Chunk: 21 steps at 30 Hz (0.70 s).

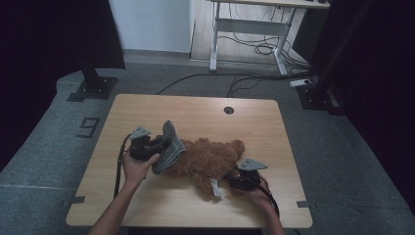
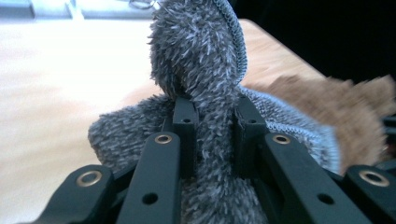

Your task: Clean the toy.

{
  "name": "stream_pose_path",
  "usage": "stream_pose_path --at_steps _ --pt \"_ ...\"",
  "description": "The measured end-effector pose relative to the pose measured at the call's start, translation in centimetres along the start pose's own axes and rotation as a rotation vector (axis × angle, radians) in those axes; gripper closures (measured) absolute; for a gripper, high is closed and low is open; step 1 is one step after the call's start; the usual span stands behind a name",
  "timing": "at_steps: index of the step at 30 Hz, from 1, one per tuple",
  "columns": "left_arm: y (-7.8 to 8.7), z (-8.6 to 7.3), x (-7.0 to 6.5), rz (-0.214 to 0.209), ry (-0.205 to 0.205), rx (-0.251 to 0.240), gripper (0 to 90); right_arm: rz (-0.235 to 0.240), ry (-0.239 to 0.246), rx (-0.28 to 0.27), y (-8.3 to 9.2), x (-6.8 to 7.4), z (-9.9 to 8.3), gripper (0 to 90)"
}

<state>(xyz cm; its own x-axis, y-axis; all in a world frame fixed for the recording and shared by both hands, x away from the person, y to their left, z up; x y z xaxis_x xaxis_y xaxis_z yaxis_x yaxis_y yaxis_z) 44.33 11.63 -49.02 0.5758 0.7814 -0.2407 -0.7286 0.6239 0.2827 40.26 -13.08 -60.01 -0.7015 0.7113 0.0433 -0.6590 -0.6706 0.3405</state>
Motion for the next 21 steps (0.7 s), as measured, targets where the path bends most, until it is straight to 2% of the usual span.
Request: stream_pose_path --at_steps 3,6,8,10,13,17,21 --pt "-1.6 1.3 -1.7 -0.026 -0.028 0.013 74.5 0.000 -0.003 0.000 0.1 0.0 0.0 44.4" --pt "-3.5 1.6 -3.2 -0.046 -0.051 0.052 74.1 -0.001 -0.004 -0.001 0.1 0.0 0.0 43.1" --pt "-4.7 0.9 -3.9 -0.050 -0.066 0.098 73.9 -0.001 -0.007 0.001 0.2 -0.1 0.0 42.0" --pt "-5.6 -0.5 -4.2 -0.048 -0.080 0.149 73.8 -0.005 -0.008 0.002 0.3 -0.2 -0.1 40.5" --pt "-5.9 -2.0 -4.1 -0.039 -0.087 0.152 74.5 0.001 -0.021 0.005 0.7 -0.2 -0.1 39.4" --pt "-5.0 -2.9 -4.3 -0.044 -0.091 0.124 75.0 0.031 -0.053 -0.002 1.8 -0.4 0.0 37.5" --pt "-4.2 -3.7 -4.5 -0.054 -0.093 0.100 75.4 0.044 -0.059 -0.051 3.3 -0.4 1.1 34.7"
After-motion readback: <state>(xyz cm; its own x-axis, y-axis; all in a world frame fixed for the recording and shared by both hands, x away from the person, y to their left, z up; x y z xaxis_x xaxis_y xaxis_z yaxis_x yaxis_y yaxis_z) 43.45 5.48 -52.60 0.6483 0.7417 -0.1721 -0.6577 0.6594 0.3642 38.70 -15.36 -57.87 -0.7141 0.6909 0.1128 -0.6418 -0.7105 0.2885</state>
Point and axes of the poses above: each handheld gripper's, and its own axes: y roughly backward along the jaws, z roughly out of its top, x roughly to its left, the point moved 10 cm from there along -y, roughly forward along the jaws, and after that the axes turned 11 degrees about -x, right-handed, at the moved point
